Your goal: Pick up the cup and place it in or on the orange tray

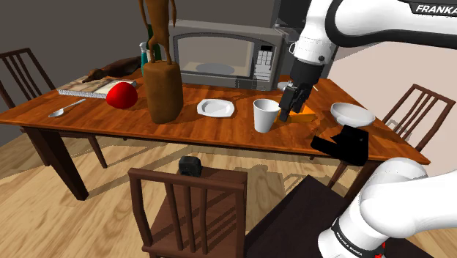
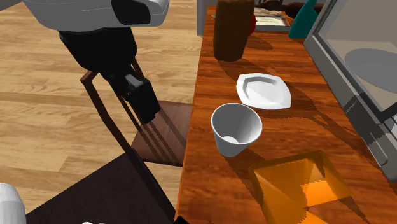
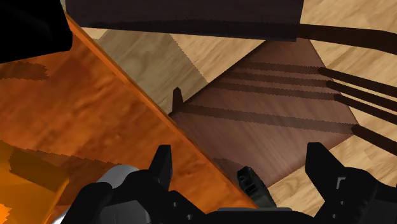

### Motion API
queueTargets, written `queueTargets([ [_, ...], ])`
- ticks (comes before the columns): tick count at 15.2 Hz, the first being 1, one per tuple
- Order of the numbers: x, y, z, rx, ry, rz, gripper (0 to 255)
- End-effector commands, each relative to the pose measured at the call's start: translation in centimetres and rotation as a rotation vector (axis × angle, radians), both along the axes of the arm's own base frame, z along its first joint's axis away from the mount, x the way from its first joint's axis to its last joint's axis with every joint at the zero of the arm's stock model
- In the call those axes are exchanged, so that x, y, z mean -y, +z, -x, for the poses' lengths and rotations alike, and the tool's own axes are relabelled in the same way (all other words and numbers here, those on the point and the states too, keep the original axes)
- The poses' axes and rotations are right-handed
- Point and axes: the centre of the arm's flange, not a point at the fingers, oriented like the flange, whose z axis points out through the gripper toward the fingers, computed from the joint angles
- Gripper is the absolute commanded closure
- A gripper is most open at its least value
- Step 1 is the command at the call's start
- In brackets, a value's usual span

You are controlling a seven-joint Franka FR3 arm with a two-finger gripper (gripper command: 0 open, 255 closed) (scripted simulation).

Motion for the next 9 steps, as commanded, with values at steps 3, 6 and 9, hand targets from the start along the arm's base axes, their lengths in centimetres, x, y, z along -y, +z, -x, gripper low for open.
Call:
queueTargets([
  [3, 2.1, -0.6, -1.7, 0.002, -0.006, -0.012, 0],
  [6, 5.2, -1.5, -4.3, 0.006, -0.016, -0.03, 0],
  [9, 8.3, -2.4, -6.8, 0.009, -0.025, -0.047, 0],
])
